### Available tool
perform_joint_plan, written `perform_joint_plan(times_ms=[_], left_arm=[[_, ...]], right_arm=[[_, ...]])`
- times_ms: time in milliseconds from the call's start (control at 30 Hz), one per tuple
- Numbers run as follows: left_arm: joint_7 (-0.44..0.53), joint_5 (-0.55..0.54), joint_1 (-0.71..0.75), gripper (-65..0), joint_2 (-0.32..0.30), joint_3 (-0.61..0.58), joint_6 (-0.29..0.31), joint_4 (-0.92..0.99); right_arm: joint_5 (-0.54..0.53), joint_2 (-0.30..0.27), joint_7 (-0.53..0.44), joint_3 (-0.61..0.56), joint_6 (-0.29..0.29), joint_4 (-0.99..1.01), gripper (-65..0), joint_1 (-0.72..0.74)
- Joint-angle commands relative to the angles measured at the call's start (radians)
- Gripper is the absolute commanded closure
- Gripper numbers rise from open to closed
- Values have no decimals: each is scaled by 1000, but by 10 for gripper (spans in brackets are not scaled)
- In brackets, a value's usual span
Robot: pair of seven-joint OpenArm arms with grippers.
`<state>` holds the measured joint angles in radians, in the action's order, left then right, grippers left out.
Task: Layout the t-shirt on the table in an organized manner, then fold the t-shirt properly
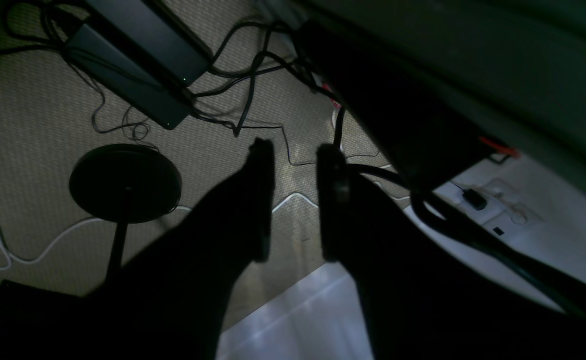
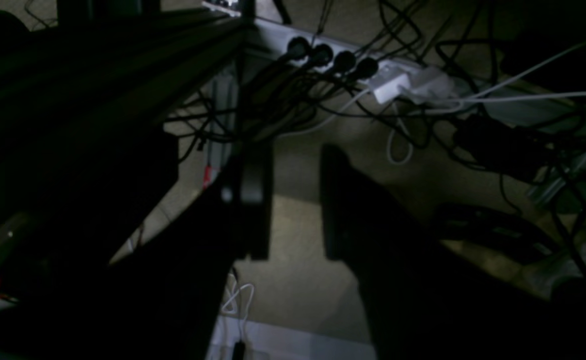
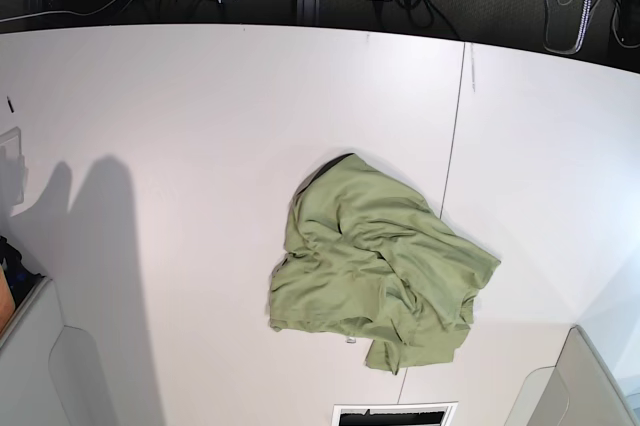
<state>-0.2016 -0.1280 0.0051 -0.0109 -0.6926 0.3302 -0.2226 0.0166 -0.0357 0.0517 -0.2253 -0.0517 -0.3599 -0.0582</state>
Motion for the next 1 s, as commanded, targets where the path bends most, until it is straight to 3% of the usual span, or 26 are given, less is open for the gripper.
perform_joint_plan(times_ms=[0,300,533,800,967], left_arm=[[3,-1,-2,-149,5,0,14,-5],[3,-1,2,-149,5,0,15,-7],[-28,10,52,-149,-1,0,14,-54],[-102,25,201,-149,-76,11,14,-339],[-121,27,324,-149,-135,134,14,-557]], right_arm=[[3,-2,-11,2,3,-7,-172,-3],[3,-3,-10,2,4,-34,-172,-13],[14,-3,-10,2,4,-171,-172,-92],[63,-16,42,2,3,-373,-172,-203],[62,-51,158,2,3,-521,-172,-269]])
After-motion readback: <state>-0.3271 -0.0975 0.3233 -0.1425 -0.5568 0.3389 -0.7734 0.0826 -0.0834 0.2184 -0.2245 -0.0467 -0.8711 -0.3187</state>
